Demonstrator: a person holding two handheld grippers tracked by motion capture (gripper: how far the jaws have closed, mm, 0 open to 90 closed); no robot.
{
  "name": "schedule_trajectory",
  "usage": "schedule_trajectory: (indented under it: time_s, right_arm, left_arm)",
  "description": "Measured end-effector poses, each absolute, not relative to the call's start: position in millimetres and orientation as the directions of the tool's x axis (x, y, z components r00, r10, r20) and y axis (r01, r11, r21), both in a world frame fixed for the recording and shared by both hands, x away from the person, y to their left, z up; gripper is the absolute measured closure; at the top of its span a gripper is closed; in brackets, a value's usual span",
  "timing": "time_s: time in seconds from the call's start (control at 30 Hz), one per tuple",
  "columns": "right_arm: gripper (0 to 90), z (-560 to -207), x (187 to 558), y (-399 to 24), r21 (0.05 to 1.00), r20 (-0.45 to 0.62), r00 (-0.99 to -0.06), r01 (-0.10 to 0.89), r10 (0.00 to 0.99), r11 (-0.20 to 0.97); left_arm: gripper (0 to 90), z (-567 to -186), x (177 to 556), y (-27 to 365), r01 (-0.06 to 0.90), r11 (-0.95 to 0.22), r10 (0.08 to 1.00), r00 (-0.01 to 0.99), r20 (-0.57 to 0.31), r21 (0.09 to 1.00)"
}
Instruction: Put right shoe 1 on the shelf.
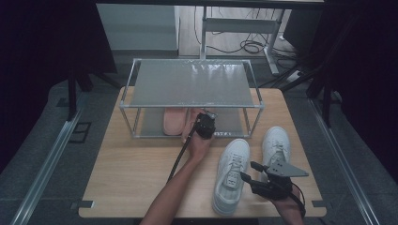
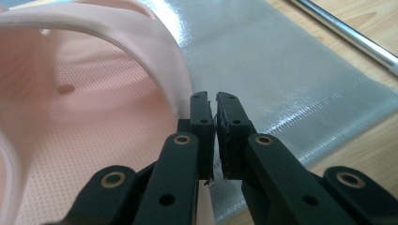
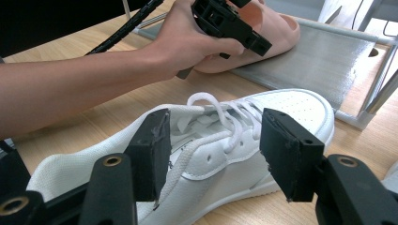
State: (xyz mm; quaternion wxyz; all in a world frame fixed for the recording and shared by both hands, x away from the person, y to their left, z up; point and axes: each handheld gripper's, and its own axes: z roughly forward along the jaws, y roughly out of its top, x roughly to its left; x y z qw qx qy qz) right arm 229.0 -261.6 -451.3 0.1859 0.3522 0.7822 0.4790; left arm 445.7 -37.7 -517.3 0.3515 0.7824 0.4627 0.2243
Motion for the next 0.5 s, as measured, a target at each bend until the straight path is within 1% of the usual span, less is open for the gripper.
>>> schedule_trajectory:
  time_s: [0.13, 0.17, 0.27, 0.37, 0.5]
  right_arm:
    - [44.5, -451.1, 228.7, -262.2, 0.882, 0.048, -0.681, 0.373, 0.731, 0.289]
    - [44.5, -451.0, 228.6, -262.3, 0.882, 0.048, -0.681, 0.373, 0.731, 0.289]
    - [44.5, -450.6, 228.2, -263.2, 0.883, 0.047, -0.68, 0.37, 0.732, 0.288]
    - [44.5, -450.3, 227.8, -262.8, 0.882, 0.045, -0.68, 0.371, 0.732, 0.291]
    - [44.5, -450.4, 227.6, -260.8, 0.881, 0.042, -0.683, 0.369, 0.729, 0.296]
  left_arm:
    - [85.2, -512.3, 435.2, -35.0, 0.553, -0.321, 0.869, 0.495, 0.007, 0.769]
    - [85.1, -509.9, 430.9, -33.2, 0.547, -0.331, 0.864, 0.503, 0.014, 0.769]
    - [85.4, -506.9, 417.9, -25.4, 0.542, -0.316, 0.85, 0.526, -0.021, 0.779]
    - [86.3, -505.2, 405.1, -15.6, 0.538, -0.288, 0.844, 0.534, -0.056, 0.792]
    - [86.9, -501.4, 387.8, 1.5, 0.532, -0.289, 0.831, 0.553, -0.067, 0.796]
